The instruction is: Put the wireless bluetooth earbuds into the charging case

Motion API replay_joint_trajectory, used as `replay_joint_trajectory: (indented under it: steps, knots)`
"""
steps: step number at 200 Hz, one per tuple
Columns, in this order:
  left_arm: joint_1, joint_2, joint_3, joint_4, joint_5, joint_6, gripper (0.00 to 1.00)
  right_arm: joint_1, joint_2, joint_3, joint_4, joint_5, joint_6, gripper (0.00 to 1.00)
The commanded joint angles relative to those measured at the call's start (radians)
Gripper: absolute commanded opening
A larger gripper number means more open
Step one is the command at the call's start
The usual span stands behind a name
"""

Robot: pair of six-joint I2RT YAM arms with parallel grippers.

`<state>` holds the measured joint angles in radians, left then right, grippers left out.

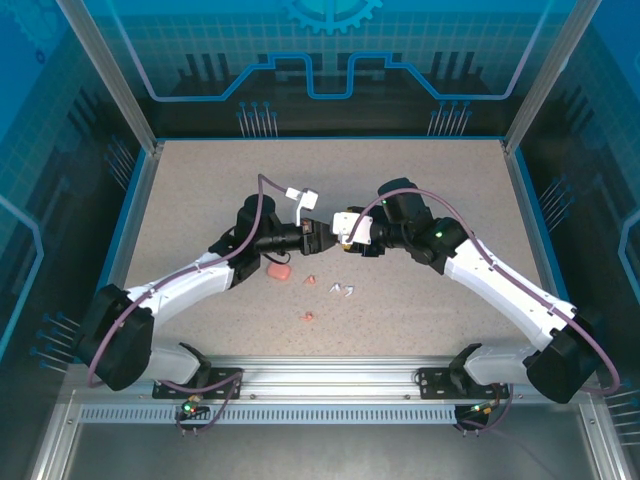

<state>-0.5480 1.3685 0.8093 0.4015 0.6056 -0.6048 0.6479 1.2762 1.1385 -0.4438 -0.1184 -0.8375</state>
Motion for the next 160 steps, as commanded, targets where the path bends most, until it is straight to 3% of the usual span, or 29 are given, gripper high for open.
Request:
replay_joint_trajectory:
  steps: [1, 33, 78, 89, 102, 160]
  knots:
    - [-0.006, 0.006, 0.027, 0.024, -0.008, -0.004, 0.32, 0.010, 0.006, 0.004, 0.004, 0.006, 0.003, 0.47]
    - [-0.006, -0.013, 0.021, 0.023, -0.017, 0.007, 0.25, 0.000, 0.003, 0.026, -0.030, 0.022, 0.036, 0.54]
    - [-0.005, -0.055, 0.001, 0.028, -0.040, 0.057, 0.18, -0.029, -0.074, 0.014, -0.050, -0.031, 0.088, 0.75]
    - [-0.006, -0.067, -0.005, 0.035, -0.044, 0.082, 0.17, -0.040, -0.109, -0.002, -0.041, -0.063, 0.107, 0.83]
    - [-0.006, -0.083, -0.017, 0.061, -0.043, 0.120, 0.14, -0.056, -0.154, -0.024, -0.023, -0.094, 0.145, 1.00]
    - [-0.006, -0.133, -0.073, 0.247, -0.001, 0.388, 0.10, -0.113, -0.358, -0.100, 0.081, -0.205, 0.391, 1.00]
